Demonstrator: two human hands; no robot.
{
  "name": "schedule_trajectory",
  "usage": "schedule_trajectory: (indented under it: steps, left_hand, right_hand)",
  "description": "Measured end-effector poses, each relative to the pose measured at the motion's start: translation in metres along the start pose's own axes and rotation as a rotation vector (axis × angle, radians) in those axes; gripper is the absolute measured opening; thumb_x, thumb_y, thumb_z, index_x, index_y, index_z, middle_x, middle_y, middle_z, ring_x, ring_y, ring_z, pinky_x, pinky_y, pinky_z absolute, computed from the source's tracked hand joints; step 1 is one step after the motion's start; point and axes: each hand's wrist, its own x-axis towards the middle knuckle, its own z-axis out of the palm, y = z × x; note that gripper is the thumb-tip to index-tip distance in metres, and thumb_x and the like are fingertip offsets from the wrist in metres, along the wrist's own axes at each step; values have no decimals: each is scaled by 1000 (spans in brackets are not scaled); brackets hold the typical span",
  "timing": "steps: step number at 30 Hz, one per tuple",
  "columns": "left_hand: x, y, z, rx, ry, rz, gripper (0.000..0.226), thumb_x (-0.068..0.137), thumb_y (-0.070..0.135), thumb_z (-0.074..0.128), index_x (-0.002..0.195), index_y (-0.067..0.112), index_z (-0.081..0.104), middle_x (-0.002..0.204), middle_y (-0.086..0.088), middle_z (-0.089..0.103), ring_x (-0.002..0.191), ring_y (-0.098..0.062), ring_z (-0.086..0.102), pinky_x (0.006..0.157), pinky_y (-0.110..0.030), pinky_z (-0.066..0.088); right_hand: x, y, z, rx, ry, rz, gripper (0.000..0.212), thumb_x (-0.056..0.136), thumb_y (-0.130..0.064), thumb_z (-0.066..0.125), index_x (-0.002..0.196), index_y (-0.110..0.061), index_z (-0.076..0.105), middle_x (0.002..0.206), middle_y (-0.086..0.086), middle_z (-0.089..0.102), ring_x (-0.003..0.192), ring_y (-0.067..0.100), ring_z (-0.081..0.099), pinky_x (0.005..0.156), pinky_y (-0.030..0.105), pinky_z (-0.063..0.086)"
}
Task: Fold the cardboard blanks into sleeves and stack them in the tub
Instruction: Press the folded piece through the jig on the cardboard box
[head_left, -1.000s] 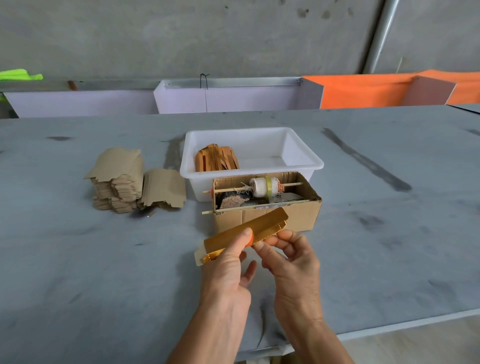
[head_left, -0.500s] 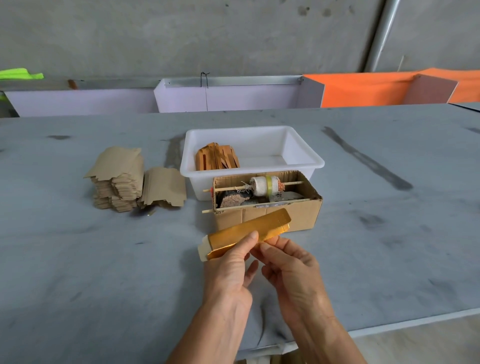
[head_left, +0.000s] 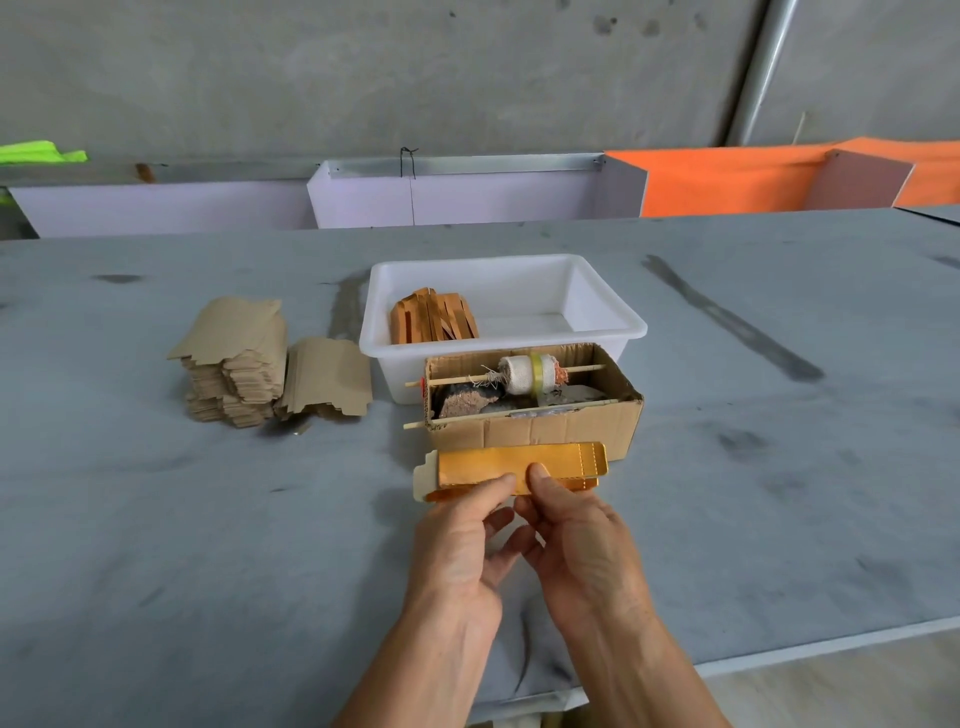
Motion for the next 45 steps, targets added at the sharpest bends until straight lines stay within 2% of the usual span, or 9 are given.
schedule_trajectory:
  steps: [7, 12, 18, 23, 30, 33, 36, 41, 45]
  left_hand:
    - [2, 3, -2, 12, 82, 94, 12, 74, 4, 73, 72, 9, 63, 56, -1, 61, 51, -11, 55, 49, -23, 48]
    - [-1, 3, -6, 81, 45, 132, 15, 69, 2, 76, 75, 9, 65, 54, 0, 64, 42, -8, 55, 45, -23, 48]
    - [-5, 6, -8, 134, 48, 218, 13, 74, -1, 72, 79, 8, 65, 59, -4, 68, 47, -11, 61, 44, -21, 51]
    - [-4, 12, -13, 209, 35, 240, 6, 87, 12, 64, 84, 7, 65, 63, -9, 70, 50, -14, 64, 46, -20, 52]
    - [-4, 19, -14, 290, 15, 308, 13, 78, 1, 71, 69, 9, 66, 53, 1, 62, 43, -8, 55, 44, -19, 49]
    - [-3, 22, -13, 309, 35, 333, 14, 78, -1, 70, 68, 7, 65, 51, -1, 61, 44, -9, 56, 45, -20, 51]
    - [-3, 21, -11, 276, 45, 340, 12, 78, -3, 70, 72, 5, 65, 53, -2, 63, 44, -11, 58, 46, -21, 52]
    - [-8, 16, -9, 314, -9, 295, 11, 76, -4, 71, 80, 2, 63, 59, -5, 69, 49, -19, 65, 46, -23, 52]
    - [-9, 17, -9, 690, -36, 586, 24, 72, 16, 80, 93, 20, 68, 73, 6, 73, 64, -6, 68, 52, -16, 50]
  right_hand:
    - [2, 0, -5, -117, 21, -69, 10, 78, -17, 71, 70, -19, 64, 62, -4, 61, 59, 7, 53, 64, 26, 37]
    - [4, -3, -3, -190, 56, -151, 16, 73, -7, 74, 65, -17, 64, 64, -1, 64, 67, 13, 52, 70, 29, 37]
    - [7, -9, -5, -223, 76, -159, 17, 79, -8, 71, 66, -17, 65, 61, -1, 66, 63, 13, 57, 67, 27, 41]
    - [12, -25, -6, -175, 87, -96, 17, 91, -17, 60, 74, -15, 62, 59, -3, 65, 65, 13, 61, 66, 28, 46]
    - [19, -33, -4, -190, 104, -116, 17, 89, -14, 63, 72, -11, 63, 53, -2, 60, 57, 13, 56, 62, 26, 47]
    - [20, -33, -3, -109, 34, -59, 17, 88, -17, 63, 72, -13, 65, 59, 0, 63, 54, 12, 57, 54, 23, 49]
    - [18, -32, -1, -78, -101, 0, 9, 77, -23, 68, 75, -14, 68, 70, 4, 70, 57, 13, 63, 58, 24, 52]
    - [18, -26, 1, -185, -129, -70, 10, 86, -5, 60, 83, -6, 69, 83, 9, 74, 68, 17, 69, 68, 28, 53]
    - [15, -29, 8, -326, -78, -194, 14, 87, 0, 59, 79, -3, 70, 74, 9, 74, 64, 16, 69, 59, 22, 56]
